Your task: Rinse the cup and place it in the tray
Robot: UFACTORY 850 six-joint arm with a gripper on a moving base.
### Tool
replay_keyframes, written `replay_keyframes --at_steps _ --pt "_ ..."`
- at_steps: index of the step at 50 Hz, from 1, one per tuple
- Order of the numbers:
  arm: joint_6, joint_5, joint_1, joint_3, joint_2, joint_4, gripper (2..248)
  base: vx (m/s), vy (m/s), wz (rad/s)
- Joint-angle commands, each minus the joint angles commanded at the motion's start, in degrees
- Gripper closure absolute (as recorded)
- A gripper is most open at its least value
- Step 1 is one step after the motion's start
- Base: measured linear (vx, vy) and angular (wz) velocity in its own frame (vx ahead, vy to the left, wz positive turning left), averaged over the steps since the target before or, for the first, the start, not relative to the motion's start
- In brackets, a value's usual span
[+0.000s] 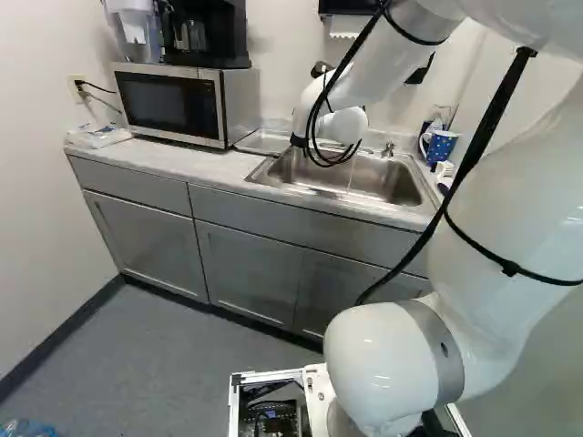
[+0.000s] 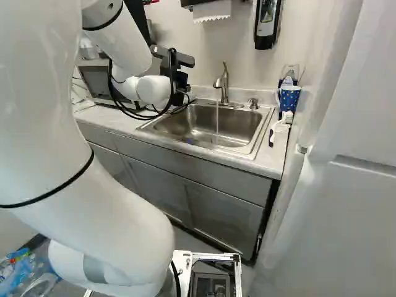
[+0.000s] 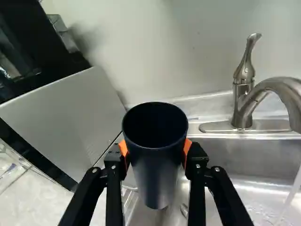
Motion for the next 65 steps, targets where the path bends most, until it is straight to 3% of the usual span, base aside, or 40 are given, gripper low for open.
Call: replay_keyframes --at_steps 28,45,65 --pt "-16.9 0.0 0.0 0.0 0.0 0.0 125 0.0 0.0 0.0" --pt "-16.9 0.0 0.5 -0.5 -0.5 0.0 125 0.0 0.0 0.0" --pt "-16.9 2.1 2.8 -5.3 -5.2 0.0 125 0.0 0.0 0.0"
